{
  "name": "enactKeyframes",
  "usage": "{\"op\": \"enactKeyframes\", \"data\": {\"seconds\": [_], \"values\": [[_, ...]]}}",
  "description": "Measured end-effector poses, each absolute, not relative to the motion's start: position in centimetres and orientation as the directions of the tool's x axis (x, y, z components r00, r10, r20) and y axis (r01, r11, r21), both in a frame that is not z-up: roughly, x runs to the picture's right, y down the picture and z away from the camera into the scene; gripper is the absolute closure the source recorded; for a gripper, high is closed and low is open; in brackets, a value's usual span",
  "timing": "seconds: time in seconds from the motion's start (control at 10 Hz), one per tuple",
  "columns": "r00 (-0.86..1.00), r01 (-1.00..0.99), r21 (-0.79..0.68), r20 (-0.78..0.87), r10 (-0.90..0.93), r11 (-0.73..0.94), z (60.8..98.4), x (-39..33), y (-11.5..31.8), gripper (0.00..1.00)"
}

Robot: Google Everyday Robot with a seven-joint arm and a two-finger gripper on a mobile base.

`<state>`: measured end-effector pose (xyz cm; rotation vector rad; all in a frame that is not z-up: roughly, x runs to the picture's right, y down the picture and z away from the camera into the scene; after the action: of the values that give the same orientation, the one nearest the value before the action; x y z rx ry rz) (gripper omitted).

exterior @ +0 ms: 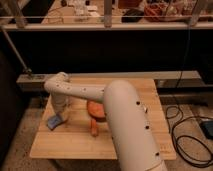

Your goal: Wipe the white sponge on the table

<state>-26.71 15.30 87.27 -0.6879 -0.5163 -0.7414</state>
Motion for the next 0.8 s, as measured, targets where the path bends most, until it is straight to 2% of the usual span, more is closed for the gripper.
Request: {"op": "enactKeyframes", "data": {"seconds": [0.4, 0.8], "values": [[0.573, 0.798, -0.337, 0.681, -0.456, 0.500, 85.7, -28.4, 17.2, 0.48], [0.494, 0.853, -0.289, 0.716, -0.494, 0.435, 82.4, -30.1, 20.8, 0.48]]}}
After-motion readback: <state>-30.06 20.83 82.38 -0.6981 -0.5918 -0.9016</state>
